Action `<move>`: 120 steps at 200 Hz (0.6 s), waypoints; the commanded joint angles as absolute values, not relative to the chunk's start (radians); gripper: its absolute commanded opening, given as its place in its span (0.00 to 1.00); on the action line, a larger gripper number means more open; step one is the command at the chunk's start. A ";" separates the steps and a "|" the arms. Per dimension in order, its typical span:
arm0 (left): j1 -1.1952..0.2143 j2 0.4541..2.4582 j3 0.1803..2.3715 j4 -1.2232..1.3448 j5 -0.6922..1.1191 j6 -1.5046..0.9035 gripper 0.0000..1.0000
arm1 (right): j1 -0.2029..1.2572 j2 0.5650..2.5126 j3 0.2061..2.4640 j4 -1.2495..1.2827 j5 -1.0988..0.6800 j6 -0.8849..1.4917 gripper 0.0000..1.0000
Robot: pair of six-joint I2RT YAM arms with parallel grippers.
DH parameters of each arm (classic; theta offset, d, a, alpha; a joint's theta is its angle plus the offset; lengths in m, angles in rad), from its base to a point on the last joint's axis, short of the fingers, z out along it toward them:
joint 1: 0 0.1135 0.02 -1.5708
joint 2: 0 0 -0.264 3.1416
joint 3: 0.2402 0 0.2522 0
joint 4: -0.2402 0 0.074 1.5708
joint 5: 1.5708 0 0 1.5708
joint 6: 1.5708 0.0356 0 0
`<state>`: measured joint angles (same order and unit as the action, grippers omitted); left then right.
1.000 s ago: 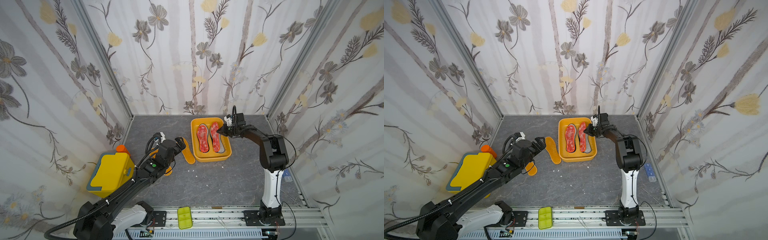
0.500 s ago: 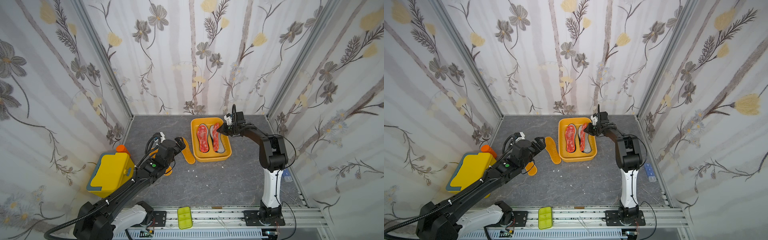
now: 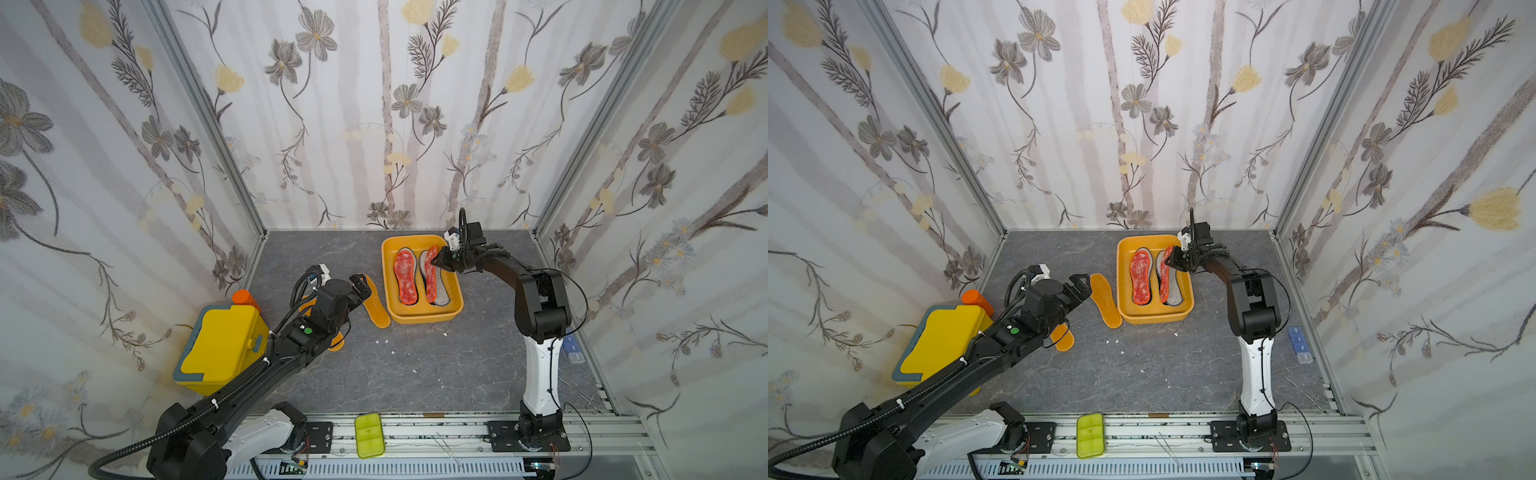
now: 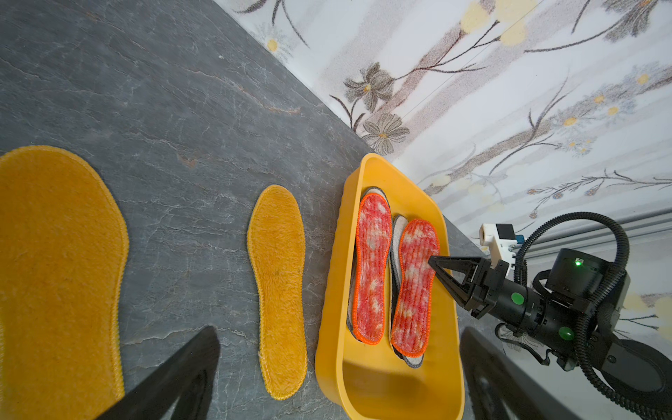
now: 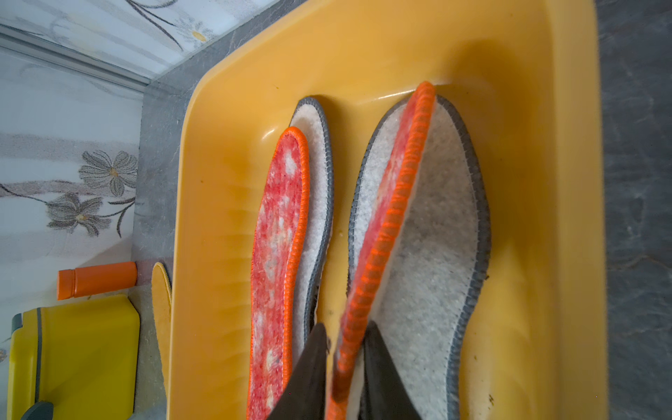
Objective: Put the insoles into the storage box
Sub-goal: Place the insole in the storage box.
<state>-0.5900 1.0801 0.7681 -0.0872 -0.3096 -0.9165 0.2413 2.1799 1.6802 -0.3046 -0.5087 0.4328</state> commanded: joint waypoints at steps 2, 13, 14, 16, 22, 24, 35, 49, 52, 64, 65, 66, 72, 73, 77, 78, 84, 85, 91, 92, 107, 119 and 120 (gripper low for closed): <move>-0.588 1.080 0.766 -0.095 -0.313 -0.911 1.00 | 0.243 2.186 1.690 -0.315 -0.492 0.422 0.14; -0.588 1.080 0.766 -0.095 -0.315 -0.911 1.00 | 0.244 2.186 1.690 -0.314 -0.492 0.420 0.10; -0.588 1.080 0.766 -0.095 -0.315 -0.911 1.00 | 0.244 2.185 1.690 -0.314 -0.492 0.420 0.10; -0.590 1.080 0.766 -0.095 -0.315 -0.911 1.00 | 0.244 2.184 1.690 -0.312 -0.493 0.420 0.09; -0.588 1.080 0.766 -0.095 -0.316 -0.911 1.00 | 0.244 2.184 1.690 -0.309 -0.495 0.419 0.07; -0.587 1.080 0.766 -0.096 -0.315 -0.911 1.00 | 0.245 2.184 1.690 -0.310 -0.496 0.419 0.07; -0.586 1.081 0.766 -0.097 -0.314 -0.911 1.00 | 0.245 2.182 1.690 -0.303 -0.506 0.412 0.06; -0.586 1.081 0.765 -0.097 -0.314 -0.911 1.00 | 0.247 2.178 1.690 -0.295 -0.516 0.405 0.03; -0.587 1.081 0.764 -0.097 -0.314 -0.912 1.00 | 0.248 2.177 1.689 -0.293 -0.517 0.405 0.03; -0.586 1.083 0.763 -0.097 -0.315 -0.913 1.00 | 0.249 2.172 1.689 -0.286 -0.520 0.402 0.02; -0.587 1.083 0.762 -0.097 -0.315 -0.913 1.00 | 0.249 2.172 1.689 -0.286 -0.520 0.402 0.02; -0.588 1.083 0.762 -0.097 -0.315 -0.913 1.00 | 0.248 2.171 1.689 -0.286 -0.521 0.402 0.02; -0.587 1.083 0.763 -0.097 -0.315 -0.913 1.00 | 0.248 2.171 1.689 -0.281 -0.526 0.400 0.01; -0.587 1.083 0.764 -0.097 -0.315 -0.913 1.00 | 0.248 2.171 1.689 -0.281 -0.526 0.400 0.01; -0.586 1.084 0.763 -0.097 -0.315 -0.913 1.00 | 0.249 2.171 1.690 -0.279 -0.530 0.400 0.01; -0.587 1.085 0.763 -0.097 -0.315 -0.913 1.00 | 0.249 2.171 1.689 -0.278 -0.531 0.400 0.01; -0.587 1.085 0.763 -0.097 -0.315 -0.913 1.00 | 0.249 2.172 1.689 -0.276 -0.534 0.399 0.01; -0.587 1.085 0.762 -0.097 -0.315 -0.913 1.00 | 0.249 2.172 1.689 -0.274 -0.536 0.399 0.00; -0.586 1.085 0.762 -0.095 -0.314 -0.913 1.00 | 0.249 2.174 1.689 -0.272 -0.538 0.399 0.00; -0.587 1.085 0.762 -0.096 -0.314 -0.913 1.00 | 0.249 2.174 1.689 -0.271 -0.538 0.399 0.00; -0.586 1.086 0.763 -0.097 -0.315 -0.913 1.00 | 0.248 2.179 1.689 -0.264 -0.549 0.399 0.00; -0.586 1.086 0.762 -0.098 -0.314 -0.913 1.00 | 0.248 2.184 1.689 -0.258 -0.559 0.402 0.00; -0.586 1.086 0.762 -0.098 -0.314 -0.913 1.00 | 0.248 2.184 1.689 -0.258 -0.559 0.402 0.00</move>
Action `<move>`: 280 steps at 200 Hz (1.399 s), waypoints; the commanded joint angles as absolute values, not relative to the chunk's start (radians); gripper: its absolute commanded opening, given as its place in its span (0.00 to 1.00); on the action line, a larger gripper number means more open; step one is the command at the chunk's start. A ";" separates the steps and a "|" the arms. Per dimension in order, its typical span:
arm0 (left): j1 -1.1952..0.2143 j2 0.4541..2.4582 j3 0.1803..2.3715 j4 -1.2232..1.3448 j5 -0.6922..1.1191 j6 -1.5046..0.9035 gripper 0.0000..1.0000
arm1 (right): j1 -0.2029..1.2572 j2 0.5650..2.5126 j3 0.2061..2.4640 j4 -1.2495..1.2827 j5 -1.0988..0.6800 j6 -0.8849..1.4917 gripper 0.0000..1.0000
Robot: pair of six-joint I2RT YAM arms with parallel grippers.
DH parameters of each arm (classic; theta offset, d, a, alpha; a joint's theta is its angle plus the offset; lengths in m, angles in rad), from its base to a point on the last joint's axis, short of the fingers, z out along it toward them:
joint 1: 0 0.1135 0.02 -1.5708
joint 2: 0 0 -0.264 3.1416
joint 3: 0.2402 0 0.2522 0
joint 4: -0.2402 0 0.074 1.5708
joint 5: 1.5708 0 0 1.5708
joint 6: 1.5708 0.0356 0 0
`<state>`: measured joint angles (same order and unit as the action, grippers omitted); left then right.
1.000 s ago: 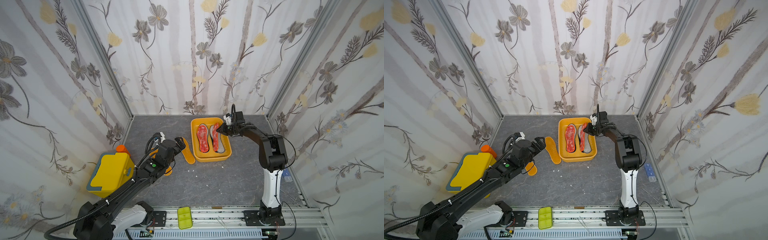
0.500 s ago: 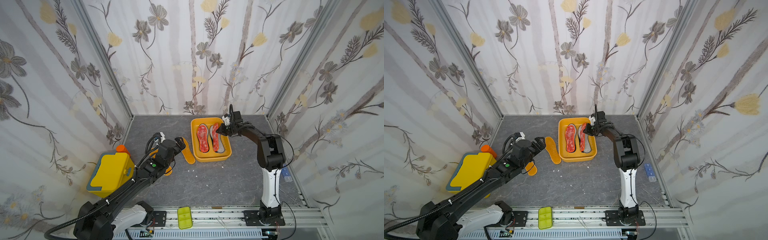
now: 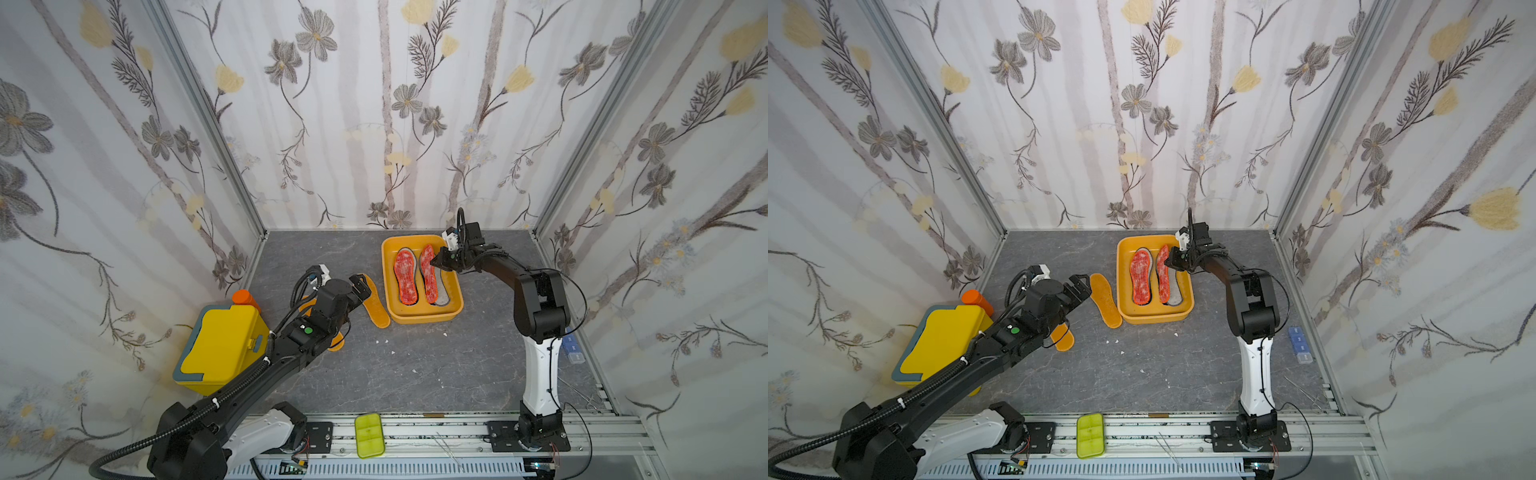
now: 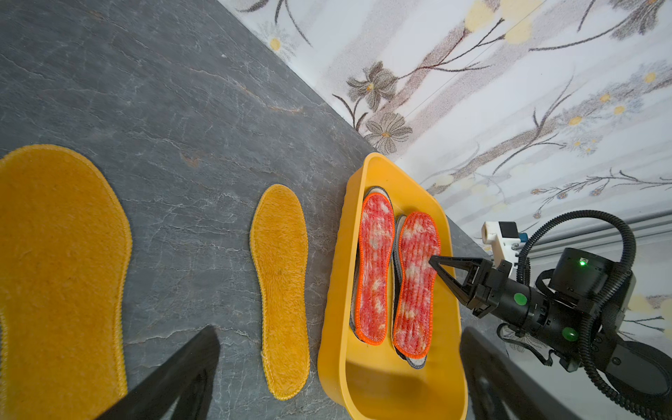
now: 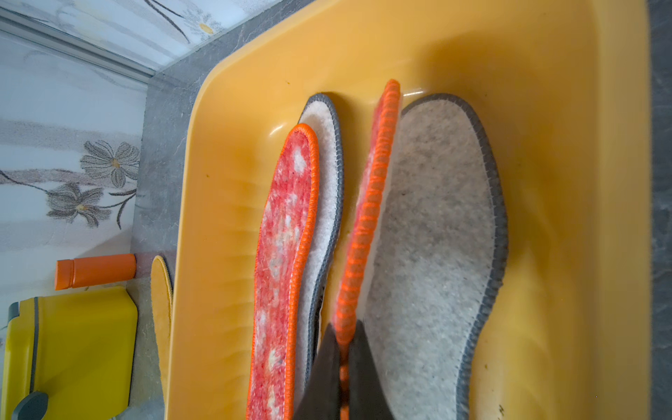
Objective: Put the insoles into the storage box
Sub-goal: Place the insole in the storage box.
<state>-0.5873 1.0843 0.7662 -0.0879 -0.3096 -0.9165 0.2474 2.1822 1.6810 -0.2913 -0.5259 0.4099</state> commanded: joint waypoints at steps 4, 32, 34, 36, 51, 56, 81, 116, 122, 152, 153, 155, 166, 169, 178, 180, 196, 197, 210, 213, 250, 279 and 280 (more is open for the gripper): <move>-0.586 1.085 0.761 -0.098 -0.314 -0.913 1.00 | 0.249 2.184 1.690 -0.257 -0.560 0.403 0.00; -0.583 1.084 0.761 -0.098 -0.314 -0.913 1.00 | 0.249 2.196 1.692 -0.257 -0.544 0.411 0.00; -0.583 1.083 0.760 -0.099 -0.314 -0.913 1.00 | 0.249 2.196 1.693 -0.258 -0.542 0.410 0.00; -0.584 1.083 0.760 -0.098 -0.314 -0.913 1.00 | 0.247 2.199 1.695 -0.260 -0.541 0.411 0.00; -0.584 1.084 0.761 -0.100 -0.315 -0.913 1.00 | 0.247 2.211 1.710 -0.278 -0.531 0.411 0.01; -0.584 1.083 0.761 -0.100 -0.315 -0.913 1.00 | 0.247 2.213 1.713 -0.282 -0.525 0.411 0.02; -0.581 1.078 0.757 -0.103 -0.317 -0.913 1.00 | 0.247 2.220 1.722 -0.291 -0.516 0.409 0.05; -0.581 1.072 0.753 -0.108 -0.320 -0.914 1.00 | 0.247 2.215 1.724 -0.299 -0.492 0.410 0.07; -0.580 1.069 0.753 -0.108 -0.319 -0.914 1.00 | 0.247 2.214 1.726 -0.302 -0.491 0.408 0.08; -0.581 1.065 0.749 -0.112 -0.323 -0.916 1.00 | 0.246 2.216 1.728 -0.317 -0.480 0.403 0.15; -0.581 1.064 0.749 -0.112 -0.322 -0.916 1.00 | 0.247 2.216 1.728 -0.317 -0.479 0.403 0.15; -0.581 1.064 0.749 -0.112 -0.322 -0.916 1.00 | 0.247 2.216 1.729 -0.317 -0.479 0.403 0.15; -0.580 1.062 0.748 -0.113 -0.323 -0.916 1.00 | 0.246 2.216 1.728 -0.320 -0.477 0.401 0.17; -0.580 1.062 0.749 -0.113 -0.322 -0.917 1.00 | 0.247 2.216 1.729 -0.321 -0.477 0.400 0.17; -0.578 1.062 0.748 -0.114 -0.323 -0.917 1.00 | 0.246 2.214 1.729 -0.321 -0.476 0.400 0.18; -0.579 1.062 0.748 -0.114 -0.322 -0.917 1.00 | 0.246 2.214 1.729 -0.321 -0.477 0.401 0.19; -0.580 1.062 0.747 -0.115 -0.322 -0.918 1.00 | 0.246 2.209 1.729 -0.321 -0.482 0.400 0.22; -0.580 1.062 0.747 -0.114 -0.321 -0.918 1.00 | 0.246 2.209 1.729 -0.321 -0.482 0.400 0.23; -0.579 1.060 0.748 -0.115 -0.321 -0.919 1.00 | 0.247 2.204 1.730 -0.322 -0.477 0.400 0.26; -0.579 1.060 0.748 -0.115 -0.322 -0.919 1.00 | 0.247 2.203 1.730 -0.322 -0.474 0.400 0.26; -0.579 1.060 0.748 -0.115 -0.321 -0.920 1.00 | 0.247 2.184 1.733 -0.336 -0.455 0.398 0.33; -0.579 1.064 0.748 -0.120 -0.319 -0.926 1.00 | 0.247 2.171 1.739 -0.364 -0.427 0.399 0.36; -0.579 1.064 0.748 -0.120 -0.319 -0.926 1.00 | 0.247 2.171 1.739 -0.365 -0.427 0.399 0.36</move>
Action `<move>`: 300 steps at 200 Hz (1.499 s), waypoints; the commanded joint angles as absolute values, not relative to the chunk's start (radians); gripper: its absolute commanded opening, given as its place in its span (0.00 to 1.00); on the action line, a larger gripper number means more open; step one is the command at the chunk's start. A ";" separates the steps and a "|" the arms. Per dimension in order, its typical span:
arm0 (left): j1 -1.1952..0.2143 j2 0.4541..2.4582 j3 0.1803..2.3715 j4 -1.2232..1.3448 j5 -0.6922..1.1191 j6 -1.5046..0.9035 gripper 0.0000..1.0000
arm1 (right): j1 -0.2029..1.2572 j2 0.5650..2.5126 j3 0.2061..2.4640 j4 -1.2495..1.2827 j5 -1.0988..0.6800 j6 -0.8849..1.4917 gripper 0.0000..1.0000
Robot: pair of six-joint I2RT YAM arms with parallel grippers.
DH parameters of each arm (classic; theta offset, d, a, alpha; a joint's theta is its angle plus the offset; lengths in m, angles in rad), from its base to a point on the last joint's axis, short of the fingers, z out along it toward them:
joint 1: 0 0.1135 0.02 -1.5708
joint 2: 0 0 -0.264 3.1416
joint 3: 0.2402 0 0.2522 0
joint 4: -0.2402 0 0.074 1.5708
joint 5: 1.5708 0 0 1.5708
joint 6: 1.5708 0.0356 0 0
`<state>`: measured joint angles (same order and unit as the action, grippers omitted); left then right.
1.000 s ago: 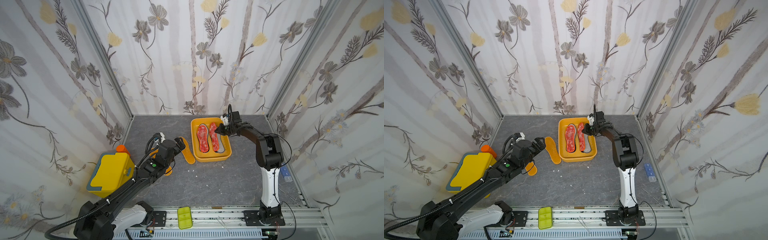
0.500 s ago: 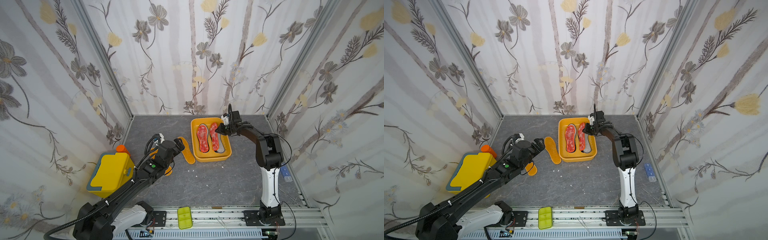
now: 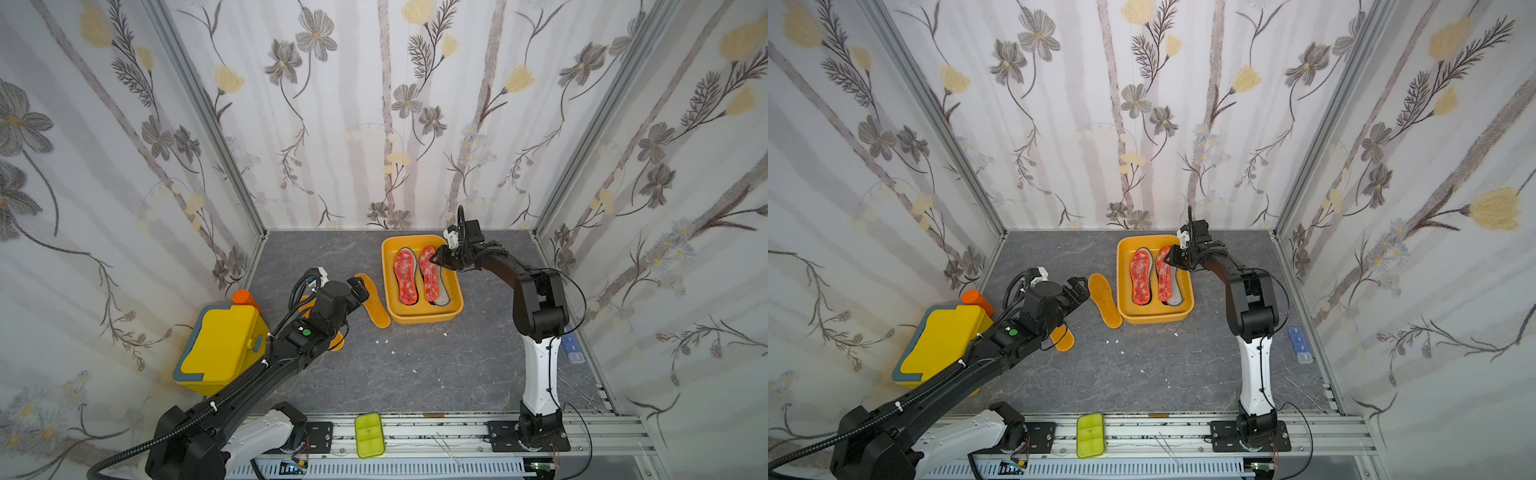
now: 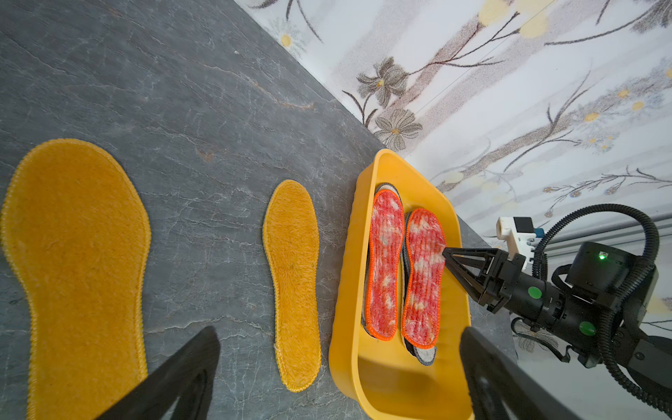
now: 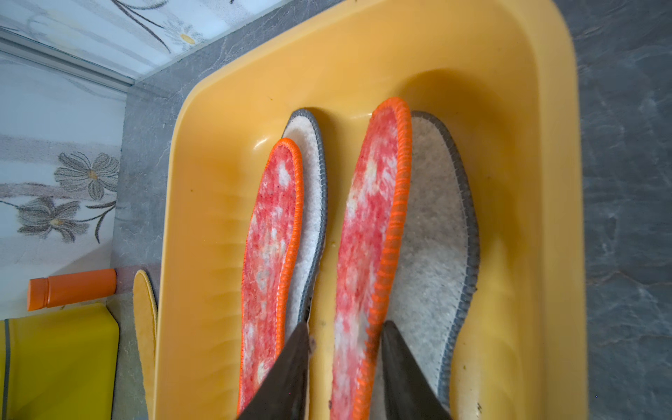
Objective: Put the insoles into the storage box
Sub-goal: Place the insole in the storage box, then pick up the insole from the center of the board.
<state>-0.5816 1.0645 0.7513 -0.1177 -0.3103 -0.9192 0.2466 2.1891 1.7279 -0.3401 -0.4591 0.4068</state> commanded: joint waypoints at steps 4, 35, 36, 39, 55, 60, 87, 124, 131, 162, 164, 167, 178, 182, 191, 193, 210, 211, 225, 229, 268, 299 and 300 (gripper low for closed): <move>-0.580 1.065 0.747 -0.120 -0.319 -0.928 1.00 | 0.247 2.168 1.741 -0.369 -0.424 0.398 0.37; -0.579 1.074 0.748 -0.123 -0.316 -0.937 1.00 | 0.247 2.147 1.746 -0.389 -0.410 0.397 0.42; -0.579 1.074 0.748 -0.123 -0.315 -0.937 1.00 | 0.247 2.146 1.746 -0.390 -0.410 0.397 0.42; -0.579 1.075 0.749 -0.123 -0.316 -0.937 1.00 | 0.247 2.145 1.747 -0.393 -0.409 0.396 0.42; -0.578 1.084 0.749 -0.121 -0.312 -0.938 1.00 | 0.247 2.127 1.747 -0.397 -0.413 0.389 0.44; -0.578 1.089 0.749 -0.122 -0.312 -0.939 1.00 | 0.247 2.121 1.746 -0.399 -0.418 0.385 0.45; -0.572 1.133 0.755 -0.121 -0.291 -0.946 1.00 | 0.247 2.073 1.743 -0.400 -0.468 0.364 0.47; -0.560 1.251 0.775 -0.103 -0.225 -0.973 1.00 | 0.247 1.974 1.706 -0.380 -0.526 0.354 0.48; -0.558 1.285 0.783 -0.103 -0.212 -0.977 1.00 | 0.247 1.948 1.693 -0.372 -0.537 0.353 0.48; -0.545 1.422 0.843 -0.168 -0.182 -0.983 1.00 | 0.245 1.841 1.626 -0.350 -0.580 0.343 0.49; -0.543 1.430 0.847 -0.172 -0.179 -0.982 1.00 | 0.245 1.835 1.622 -0.350 -0.582 0.341 0.49; -0.542 1.441 0.855 -0.177 -0.175 -0.981 1.00 | 0.245 1.824 1.614 -0.349 -0.587 0.339 0.49; -0.537 1.487 0.880 -0.206 -0.162 -0.969 1.00 | 0.245 1.789 1.587 -0.342 -0.599 0.333 0.49; -0.536 1.503 0.889 -0.220 -0.161 -0.965 1.00 | 0.245 1.775 1.576 -0.339 -0.603 0.332 0.49; -0.534 1.532 0.914 -0.257 -0.160 -0.955 1.00 | 0.245 1.748 1.552 -0.334 -0.606 0.331 0.49; -0.534 1.538 0.919 -0.263 -0.160 -0.954 1.00 | 0.245 1.743 1.548 -0.333 -0.606 0.331 0.49; -0.530 1.578 0.943 -0.287 -0.153 -0.947 1.00 | 0.244 1.697 1.503 -0.322 -0.607 0.334 0.49; -0.531 1.580 0.943 -0.287 -0.152 -0.946 1.00 | 0.244 1.696 1.500 -0.320 -0.607 0.334 0.49; -0.526 1.620 0.958 -0.281 -0.131 -0.935 0.99 | 0.244 1.665 1.463 -0.299 -0.614 0.343 0.49; -0.525 1.633 0.964 -0.281 -0.126 -0.930 0.98 | 0.244 1.657 1.454 -0.293 -0.618 0.346 0.49; -0.518 1.771 1.055 -0.318 -0.074 -0.884 0.90 | 0.242 1.616 1.380 -0.271 -0.622 0.353 0.49; -0.519 1.824 1.120 -0.395 -0.096 -0.867 0.87 | 0.239 1.602 1.343 -0.253 -0.623 0.356 0.49; -0.519 1.825 1.122 -0.398 -0.097 -0.866 0.87 | 0.239 1.601 1.342 -0.252 -0.622 0.356 0.49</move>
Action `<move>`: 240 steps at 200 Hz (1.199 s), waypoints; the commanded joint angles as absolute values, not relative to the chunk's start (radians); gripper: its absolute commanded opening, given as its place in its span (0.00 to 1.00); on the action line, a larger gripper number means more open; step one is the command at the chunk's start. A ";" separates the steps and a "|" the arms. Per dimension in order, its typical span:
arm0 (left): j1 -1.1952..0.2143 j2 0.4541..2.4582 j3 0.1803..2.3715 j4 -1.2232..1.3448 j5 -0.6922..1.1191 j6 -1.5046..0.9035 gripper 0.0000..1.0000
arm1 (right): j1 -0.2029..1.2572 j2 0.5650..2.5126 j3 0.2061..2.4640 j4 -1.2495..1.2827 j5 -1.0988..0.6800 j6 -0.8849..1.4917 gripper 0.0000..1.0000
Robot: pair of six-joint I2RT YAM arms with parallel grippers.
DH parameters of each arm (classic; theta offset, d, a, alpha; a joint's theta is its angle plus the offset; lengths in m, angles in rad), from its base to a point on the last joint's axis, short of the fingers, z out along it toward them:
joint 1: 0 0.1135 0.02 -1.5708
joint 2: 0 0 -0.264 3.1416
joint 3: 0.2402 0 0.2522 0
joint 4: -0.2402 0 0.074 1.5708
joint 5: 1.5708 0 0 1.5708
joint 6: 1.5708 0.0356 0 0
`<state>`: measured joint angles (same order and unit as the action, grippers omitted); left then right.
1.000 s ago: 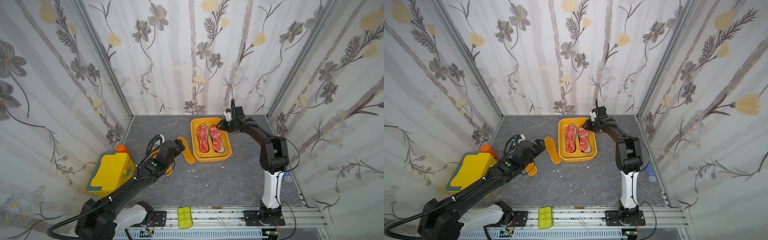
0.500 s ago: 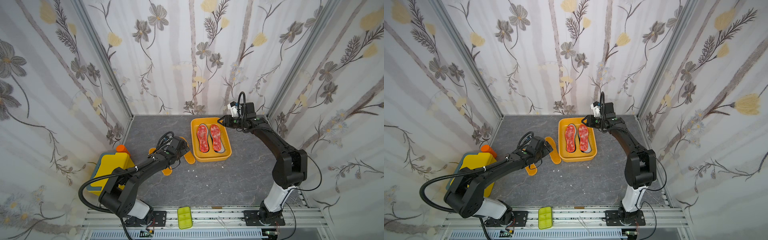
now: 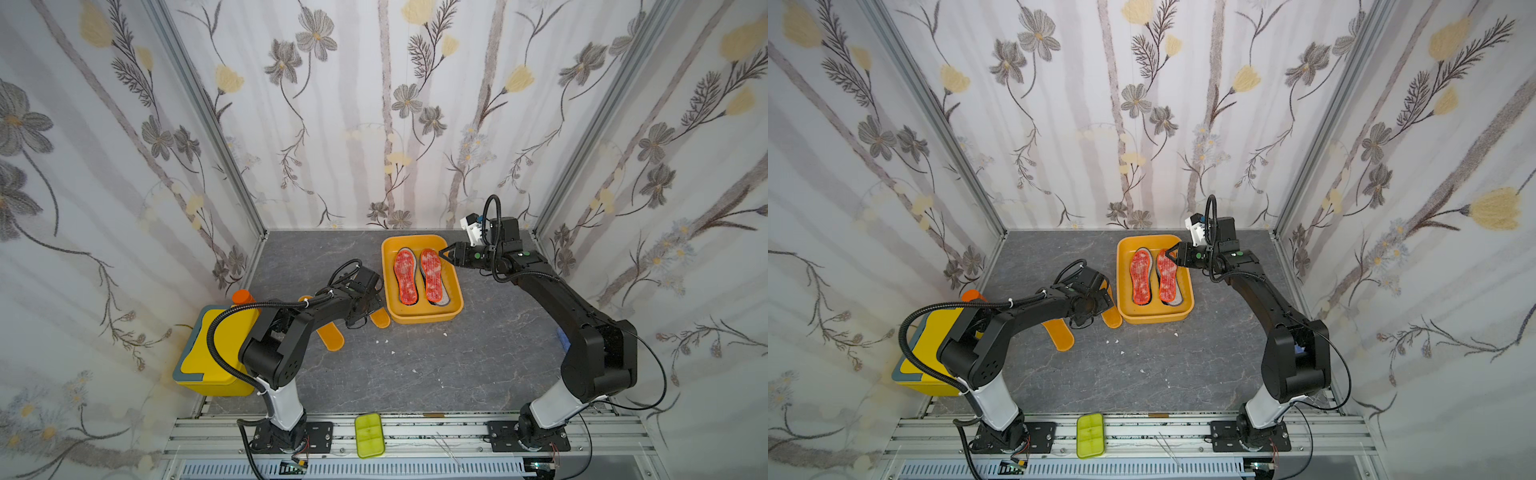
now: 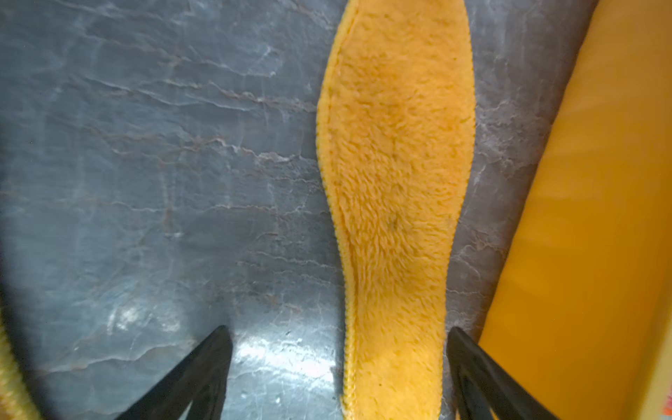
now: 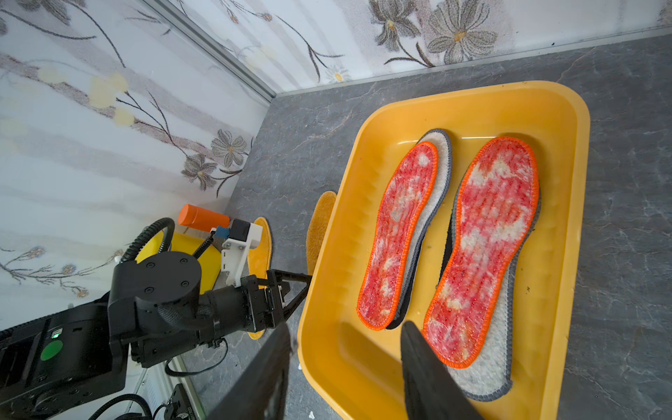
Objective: Put the insoles into the storage box
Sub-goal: Pick up the insole from the center of the board.
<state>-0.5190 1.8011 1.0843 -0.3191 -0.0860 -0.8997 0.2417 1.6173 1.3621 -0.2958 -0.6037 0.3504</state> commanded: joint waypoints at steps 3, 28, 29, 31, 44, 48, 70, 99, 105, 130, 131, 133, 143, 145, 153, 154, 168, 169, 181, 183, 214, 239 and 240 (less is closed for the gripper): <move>-0.519 1.827 1.125 -0.403 -0.100 -0.864 0.87 | 0.239 1.602 1.340 -0.250 -0.623 0.356 0.49; -0.519 1.864 1.162 -0.459 -0.122 -0.848 0.83 | 0.235 1.602 1.319 -0.228 -0.630 0.365 0.49; -0.519 1.866 1.164 -0.463 -0.122 -0.847 0.83 | 0.235 1.603 1.319 -0.228 -0.630 0.366 0.49; -0.519 1.872 1.168 -0.468 -0.124 -0.844 0.83 | 0.234 1.602 1.318 -0.227 -0.630 0.366 0.49; -0.518 1.901 1.194 -0.498 -0.131 -0.833 0.81 | 0.232 1.602 1.312 -0.219 -0.632 0.370 0.49; -0.518 1.907 1.199 -0.505 -0.136 -0.831 0.80 | 0.231 1.603 1.310 -0.218 -0.635 0.371 0.49; -0.520 1.920 1.206 -0.522 -0.160 -0.833 0.78 | 0.229 1.602 1.300 -0.210 -0.640 0.372 0.49; -0.520 1.935 1.223 -0.561 -0.196 -0.833 0.73 | 0.224 1.602 1.289 -0.203 -0.646 0.373 0.49; -0.520 1.942 1.232 -0.576 -0.208 -0.829 0.72 | 0.222 1.602 1.286 -0.202 -0.649 0.373 0.49; -0.523 1.973 1.261 -0.642 -0.253 -0.812 0.68 | 0.220 1.602 1.276 -0.191 -0.652 0.374 0.49; -0.523 1.974 1.262 -0.644 -0.255 -0.812 0.67 | 0.220 1.602 1.275 -0.192 -0.652 0.374 0.49; -0.523 1.975 1.263 -0.648 -0.259 -0.812 0.67 | 0.219 1.602 1.275 -0.192 -0.652 0.374 0.49; -0.523 1.981 1.265 -0.665 -0.277 -0.811 0.66 | 0.218 1.602 1.271 -0.188 -0.656 0.377 0.49; -0.523 1.981 1.265 -0.668 -0.282 -0.811 0.66 | 0.219 1.602 1.270 -0.187 -0.656 0.377 0.49; -0.524 1.985 1.264 -0.683 -0.301 -0.810 0.65 | 0.218 1.603 1.267 -0.184 -0.657 0.377 0.49; -0.523 1.985 1.264 -0.685 -0.302 -0.810 0.64 | 0.218 1.602 1.267 -0.185 -0.657 0.377 0.49; -0.523 1.986 1.261 -0.703 -0.329 -0.807 0.57 | 0.218 1.602 1.264 -0.183 -0.659 0.379 0.49; -0.523 1.985 1.260 -0.704 -0.330 -0.807 0.57 | 0.218 1.602 1.263 -0.182 -0.659 0.379 0.49; -0.522 1.981 1.249 -0.697 -0.330 -0.800 0.49 | 0.216 1.603 1.261 -0.181 -0.661 0.381 0.49; -0.522 1.980 1.246 -0.695 -0.327 -0.797 0.48 | 0.216 1.587 1.261 -0.181 -0.662 0.380 0.49; -0.520 1.979 1.223 -0.642 -0.269 -0.776 0.36 | 0.215 1.566 1.258 -0.175 -0.663 0.385 0.49; -0.520 1.985 1.218 -0.628 -0.260 -0.776 0.29 | 0.214 1.558 1.255 -0.175 -0.661 0.385 0.49; -0.520 1.985 1.218 -0.628 -0.260 -0.776 0.29 | 0.214 1.557 1.254 -0.175 -0.661 0.386 0.49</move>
<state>-0.5228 1.9614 1.2366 -0.5251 -0.3180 -0.8036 0.2150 1.5707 1.2587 -0.1940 -0.6487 0.3843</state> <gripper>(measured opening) 0.299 0.491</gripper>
